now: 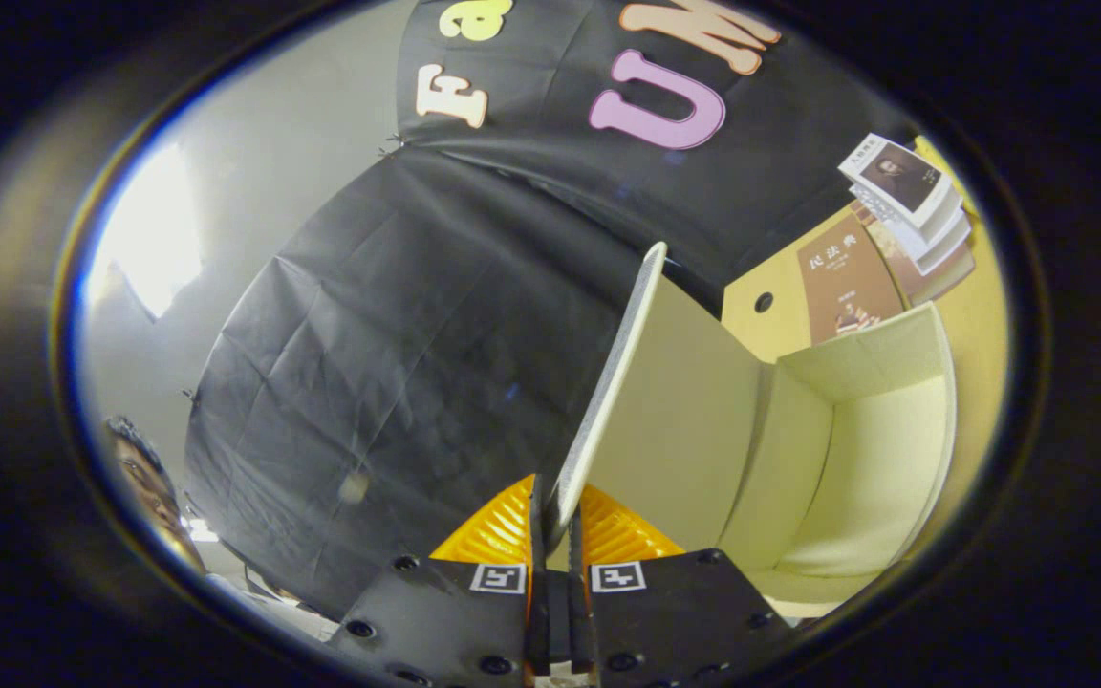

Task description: Open the storage box then place both shoes into the box .Put the left shoe in first, then the right shoe, with the right side of both shoes facing outward in a uniform manner.

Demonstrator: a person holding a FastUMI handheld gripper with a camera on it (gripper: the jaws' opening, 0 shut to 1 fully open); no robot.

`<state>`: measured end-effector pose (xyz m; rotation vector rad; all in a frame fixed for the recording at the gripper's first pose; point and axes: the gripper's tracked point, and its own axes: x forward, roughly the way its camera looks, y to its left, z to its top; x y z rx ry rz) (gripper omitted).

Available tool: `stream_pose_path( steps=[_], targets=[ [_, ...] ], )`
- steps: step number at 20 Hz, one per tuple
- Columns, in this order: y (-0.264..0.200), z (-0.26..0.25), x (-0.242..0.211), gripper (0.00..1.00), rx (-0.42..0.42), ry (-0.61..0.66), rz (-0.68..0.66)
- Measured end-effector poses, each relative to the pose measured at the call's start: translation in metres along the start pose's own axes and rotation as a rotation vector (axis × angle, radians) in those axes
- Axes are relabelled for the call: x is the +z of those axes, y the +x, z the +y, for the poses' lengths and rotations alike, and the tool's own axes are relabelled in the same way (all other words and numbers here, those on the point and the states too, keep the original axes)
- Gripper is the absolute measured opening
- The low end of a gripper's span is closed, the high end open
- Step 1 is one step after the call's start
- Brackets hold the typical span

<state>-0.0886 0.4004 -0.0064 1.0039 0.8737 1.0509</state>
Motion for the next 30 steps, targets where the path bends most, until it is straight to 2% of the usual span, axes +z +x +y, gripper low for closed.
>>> stream_pose_path(
  steps=[2, 6, 8, 11, 16, 30],
  targets=[
    [0.018, 0.008, -0.006, 0.11, 0.004, -0.017, 0.012],
    [0.059, 0.017, -0.036, 0.27, -0.032, -0.161, 0.076],
    [0.064, 0.022, -0.041, 0.41, -0.042, -0.232, 0.09],
    [0.065, 0.015, -0.05, 0.63, -0.062, -0.269, 0.101],
    [0.04, -0.006, -0.028, 1.0, -0.139, -0.34, 0.037],
    [-0.13, -0.122, 0.082, 1.0, -0.501, -0.461, -0.211]
  ],
)
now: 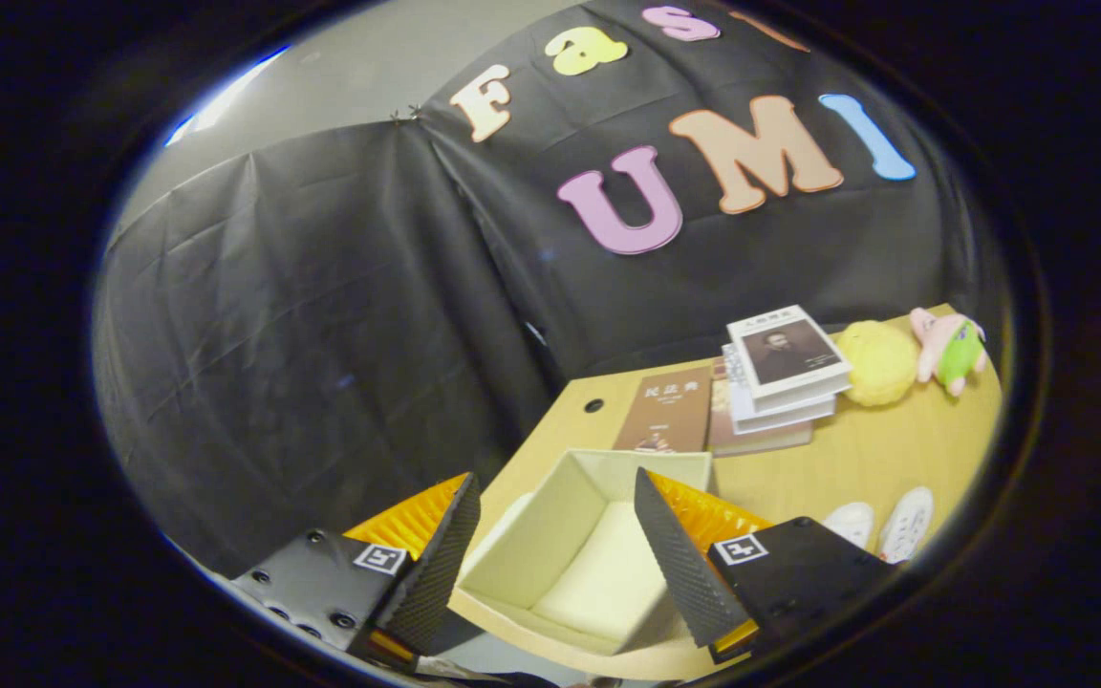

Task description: Open the storage box then place both shoes into the box .Put the left shoe in first, then the right shoe, with the right side of both shoes facing outward in a uniform manner.

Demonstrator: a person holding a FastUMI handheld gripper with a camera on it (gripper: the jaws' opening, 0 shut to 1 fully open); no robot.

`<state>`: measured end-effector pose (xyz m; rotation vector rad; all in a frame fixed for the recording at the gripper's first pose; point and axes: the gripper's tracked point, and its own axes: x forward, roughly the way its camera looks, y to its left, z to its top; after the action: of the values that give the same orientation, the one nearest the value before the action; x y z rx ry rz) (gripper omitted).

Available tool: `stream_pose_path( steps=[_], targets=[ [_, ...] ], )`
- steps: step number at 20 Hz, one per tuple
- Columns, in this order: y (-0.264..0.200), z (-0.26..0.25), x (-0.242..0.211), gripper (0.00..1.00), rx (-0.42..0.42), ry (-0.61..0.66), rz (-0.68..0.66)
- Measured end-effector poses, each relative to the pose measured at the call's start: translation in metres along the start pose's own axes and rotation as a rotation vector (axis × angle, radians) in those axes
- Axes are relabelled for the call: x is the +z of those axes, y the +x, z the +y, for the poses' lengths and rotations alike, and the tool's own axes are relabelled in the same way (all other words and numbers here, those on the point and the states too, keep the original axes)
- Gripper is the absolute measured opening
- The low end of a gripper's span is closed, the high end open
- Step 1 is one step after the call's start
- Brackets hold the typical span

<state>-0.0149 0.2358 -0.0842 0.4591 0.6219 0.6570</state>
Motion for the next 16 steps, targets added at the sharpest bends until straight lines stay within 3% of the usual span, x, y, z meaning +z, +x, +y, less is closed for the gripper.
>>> stream_pose_path(
  steps=[9, 16],
  targets=[
    [-0.054, -0.118, 0.007, 1.0, -0.217, -0.038, -0.021],
    [-0.06, -0.197, -0.052, 1.0, -0.341, -0.085, 0.111]
  ],
)
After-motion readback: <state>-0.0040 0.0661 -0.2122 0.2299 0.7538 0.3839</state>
